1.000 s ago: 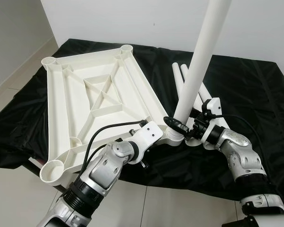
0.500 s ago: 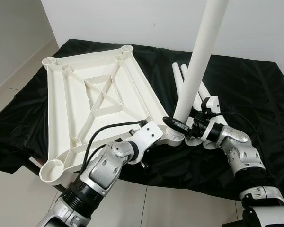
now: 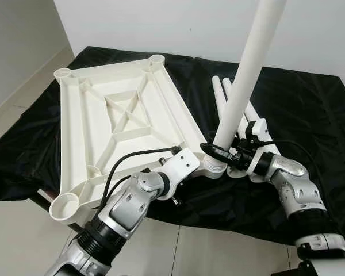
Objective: Building children table
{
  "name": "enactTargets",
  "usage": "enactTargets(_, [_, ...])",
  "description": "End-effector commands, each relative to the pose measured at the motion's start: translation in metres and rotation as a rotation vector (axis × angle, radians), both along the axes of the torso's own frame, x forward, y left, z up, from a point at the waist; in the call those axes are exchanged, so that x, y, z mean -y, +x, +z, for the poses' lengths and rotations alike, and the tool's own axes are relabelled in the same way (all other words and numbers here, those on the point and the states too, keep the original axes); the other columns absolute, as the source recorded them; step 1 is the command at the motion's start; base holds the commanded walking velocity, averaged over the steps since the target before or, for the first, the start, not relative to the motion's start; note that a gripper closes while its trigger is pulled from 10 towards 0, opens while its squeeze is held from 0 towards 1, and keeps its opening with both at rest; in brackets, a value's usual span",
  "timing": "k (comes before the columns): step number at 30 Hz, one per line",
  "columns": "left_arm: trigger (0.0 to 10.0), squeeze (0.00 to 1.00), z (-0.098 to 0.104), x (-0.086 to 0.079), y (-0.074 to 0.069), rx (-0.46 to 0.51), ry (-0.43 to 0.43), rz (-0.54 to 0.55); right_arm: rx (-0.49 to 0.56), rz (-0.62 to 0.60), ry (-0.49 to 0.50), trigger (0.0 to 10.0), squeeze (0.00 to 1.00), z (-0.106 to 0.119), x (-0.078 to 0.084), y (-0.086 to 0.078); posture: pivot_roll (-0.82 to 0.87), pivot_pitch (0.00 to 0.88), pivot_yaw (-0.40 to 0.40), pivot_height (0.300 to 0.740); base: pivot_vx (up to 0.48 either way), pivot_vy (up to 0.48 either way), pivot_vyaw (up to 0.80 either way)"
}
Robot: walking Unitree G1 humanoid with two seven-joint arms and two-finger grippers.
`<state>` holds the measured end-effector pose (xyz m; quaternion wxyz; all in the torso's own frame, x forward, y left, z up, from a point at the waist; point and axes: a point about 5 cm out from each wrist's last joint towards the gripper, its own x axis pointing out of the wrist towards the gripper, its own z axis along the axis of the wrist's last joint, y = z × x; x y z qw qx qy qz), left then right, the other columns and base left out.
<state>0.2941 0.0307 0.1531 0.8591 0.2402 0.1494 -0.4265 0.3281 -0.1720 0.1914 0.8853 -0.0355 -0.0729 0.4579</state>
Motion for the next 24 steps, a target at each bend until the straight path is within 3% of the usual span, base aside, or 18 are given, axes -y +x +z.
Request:
enactTargets(1, [10.0,0.0,-0.03,-0.006,-0.008,-0.145,0.053,0.006,0.024,-0.027,0.101,10.0,0.0,0.009,-0.001,-0.004,-0.1,0.171,0.038,0.74,0.0,0.0,0.0])
enactTargets(15, [10.0,0.0,-0.029,-0.005,-0.008,-0.142,0.051,0.001,0.04,-0.177,0.146,10.0,0.0,0.004,-0.019,-0.015,-0.1,0.163,0.042,0.74,0.0,0.0,0.0])
enactTargets(22, [10.0,0.0,-0.029,-0.004,-0.008,-0.139,0.051,0.0,0.032,-0.312,0.171,10.0,0.0,-0.004,-0.041,-0.021,-0.09,0.157,0.034,0.74,0.0,0.0,0.0])
enactTargets(24, [10.0,0.0,-0.029,-0.003,-0.009,-0.139,0.047,0.002,0.02,-0.38,0.181,10.0,0.0,-0.011,-0.057,-0.025,-0.09,0.153,0.027,0.74,0.0,0.0,0.0])
